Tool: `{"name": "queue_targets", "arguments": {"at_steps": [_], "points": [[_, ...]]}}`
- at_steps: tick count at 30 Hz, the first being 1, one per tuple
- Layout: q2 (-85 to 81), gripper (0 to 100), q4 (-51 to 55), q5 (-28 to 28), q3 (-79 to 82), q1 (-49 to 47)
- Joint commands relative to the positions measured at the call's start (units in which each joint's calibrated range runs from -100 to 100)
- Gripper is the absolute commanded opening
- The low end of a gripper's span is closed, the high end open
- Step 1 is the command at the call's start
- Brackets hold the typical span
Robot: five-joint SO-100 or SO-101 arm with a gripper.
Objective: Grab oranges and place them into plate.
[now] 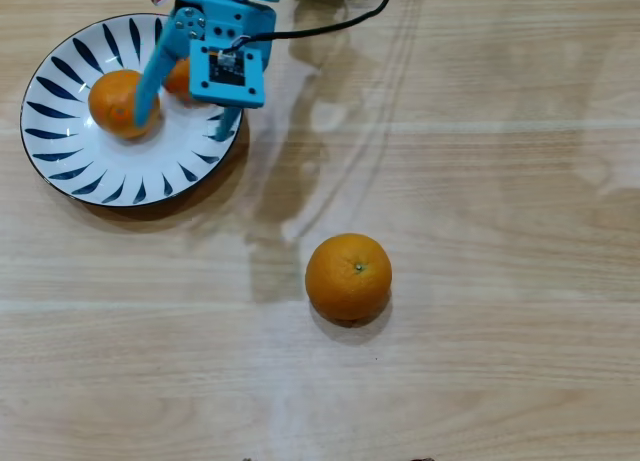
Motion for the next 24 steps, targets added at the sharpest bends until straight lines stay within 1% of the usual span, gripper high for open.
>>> {"name": "queue_targets", "arguments": {"at_steps": [1,8,16,20,24], "points": [[4.0,23,5.0,-2.9,-9.6,-6.3],[11.4,23,16.5,-3.2,-25.4,-11.3],[20.7,23,30.2,-3.3,-49.5,-15.4],[25.3,23,32.2,-3.5,-57.8,-16.8],[28.6,23,31.6,-5.6,-60.4,-18.1]]}}
